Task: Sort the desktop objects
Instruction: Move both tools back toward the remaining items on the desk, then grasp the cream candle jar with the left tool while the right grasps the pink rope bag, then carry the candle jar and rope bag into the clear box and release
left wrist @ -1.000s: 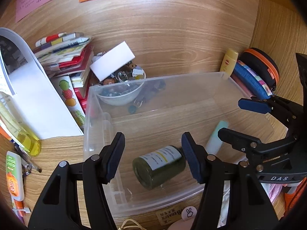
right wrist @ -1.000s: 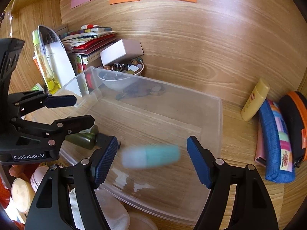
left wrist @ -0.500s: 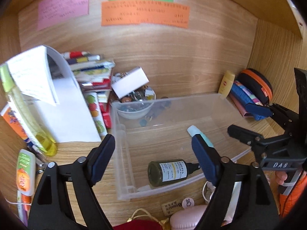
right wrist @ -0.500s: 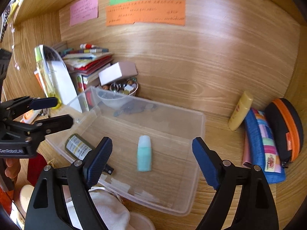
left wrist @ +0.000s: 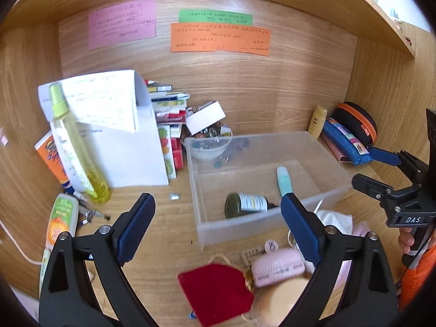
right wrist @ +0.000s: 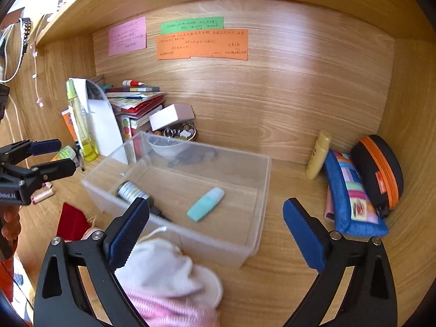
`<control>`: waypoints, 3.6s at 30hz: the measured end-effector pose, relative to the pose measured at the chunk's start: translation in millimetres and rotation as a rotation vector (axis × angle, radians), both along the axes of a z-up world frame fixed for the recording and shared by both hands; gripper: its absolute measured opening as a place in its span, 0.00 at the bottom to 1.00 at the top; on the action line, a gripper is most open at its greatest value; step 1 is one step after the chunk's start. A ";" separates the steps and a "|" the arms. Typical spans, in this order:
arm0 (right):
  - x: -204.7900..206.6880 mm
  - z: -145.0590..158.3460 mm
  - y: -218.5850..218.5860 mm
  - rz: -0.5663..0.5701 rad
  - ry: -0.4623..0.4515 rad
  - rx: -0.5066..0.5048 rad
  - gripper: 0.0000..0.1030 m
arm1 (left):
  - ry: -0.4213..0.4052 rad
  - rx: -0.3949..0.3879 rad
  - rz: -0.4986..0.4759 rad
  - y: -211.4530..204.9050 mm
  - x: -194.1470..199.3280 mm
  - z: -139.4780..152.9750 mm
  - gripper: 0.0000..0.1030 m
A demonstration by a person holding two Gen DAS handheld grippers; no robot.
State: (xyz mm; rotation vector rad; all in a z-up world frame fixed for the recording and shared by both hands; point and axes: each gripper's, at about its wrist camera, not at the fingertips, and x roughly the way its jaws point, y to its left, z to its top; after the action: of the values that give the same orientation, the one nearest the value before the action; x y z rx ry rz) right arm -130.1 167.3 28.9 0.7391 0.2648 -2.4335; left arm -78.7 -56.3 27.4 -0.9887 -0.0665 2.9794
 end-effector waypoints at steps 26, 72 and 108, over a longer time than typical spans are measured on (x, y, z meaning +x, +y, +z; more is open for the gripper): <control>94.9 -70.8 -6.1 -0.039 -0.143 0.066 1.00 | -0.108 0.048 0.020 4.3 80.8 -51.0 0.92; 21.3 -96.2 41.0 -0.315 -0.375 0.086 1.00 | -0.151 0.092 -0.129 63.4 47.6 -74.2 0.60; 53.8 -32.3 79.8 -0.182 -0.172 -0.203 0.65 | -0.063 0.119 -0.064 44.7 65.7 -35.2 0.55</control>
State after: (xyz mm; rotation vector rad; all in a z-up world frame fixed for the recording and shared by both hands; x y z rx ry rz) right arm -76.3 247.2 -3.5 0.9076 -0.1200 -2.4978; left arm -13.0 -11.6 -7.9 -1.0498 -0.2064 2.8489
